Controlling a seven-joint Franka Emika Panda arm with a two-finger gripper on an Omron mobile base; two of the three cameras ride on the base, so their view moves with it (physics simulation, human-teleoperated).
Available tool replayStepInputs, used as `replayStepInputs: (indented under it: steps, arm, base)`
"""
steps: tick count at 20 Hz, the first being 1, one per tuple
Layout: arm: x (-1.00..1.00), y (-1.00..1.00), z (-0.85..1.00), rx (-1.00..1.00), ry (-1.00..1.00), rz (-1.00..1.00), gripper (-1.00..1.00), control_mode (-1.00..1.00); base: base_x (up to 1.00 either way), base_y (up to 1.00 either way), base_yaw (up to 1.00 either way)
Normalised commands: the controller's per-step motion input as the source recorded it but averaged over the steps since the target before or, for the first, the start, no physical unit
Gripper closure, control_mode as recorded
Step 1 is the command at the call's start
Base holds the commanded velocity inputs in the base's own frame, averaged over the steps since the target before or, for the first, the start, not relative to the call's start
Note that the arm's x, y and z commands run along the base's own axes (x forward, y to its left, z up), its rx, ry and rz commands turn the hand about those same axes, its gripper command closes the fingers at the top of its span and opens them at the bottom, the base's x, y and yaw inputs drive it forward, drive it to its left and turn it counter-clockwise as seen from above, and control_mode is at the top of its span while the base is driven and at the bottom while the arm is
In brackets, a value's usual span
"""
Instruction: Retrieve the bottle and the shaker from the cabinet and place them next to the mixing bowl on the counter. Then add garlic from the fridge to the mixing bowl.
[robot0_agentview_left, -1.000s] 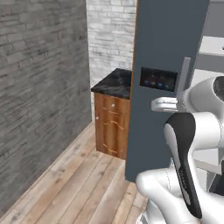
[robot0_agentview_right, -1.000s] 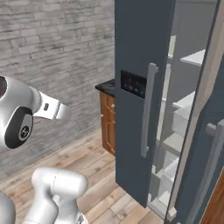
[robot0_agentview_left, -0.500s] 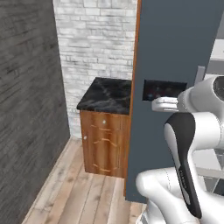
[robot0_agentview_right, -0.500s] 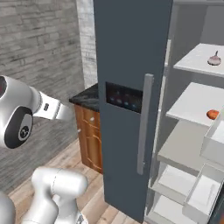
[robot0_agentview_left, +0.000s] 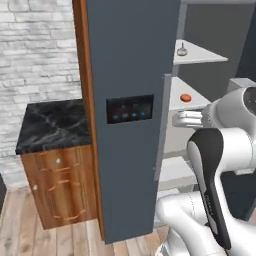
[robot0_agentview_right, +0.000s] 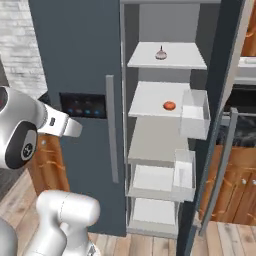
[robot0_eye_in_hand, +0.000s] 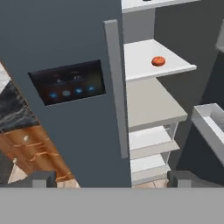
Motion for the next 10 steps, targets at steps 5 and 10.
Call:
replayStepInputs:
  steps: [5,10]
  arm:
    - [0.00,0.00,0.00,0.00,0.00,0.00,-1.00,1.00]
    - [0.00,0.00,0.00,0.00,0.00,0.00,-1.00,1.00]
  base:
    - [0.67,-0.34,-0.57]
    - [0.62,-0.79,-0.01]
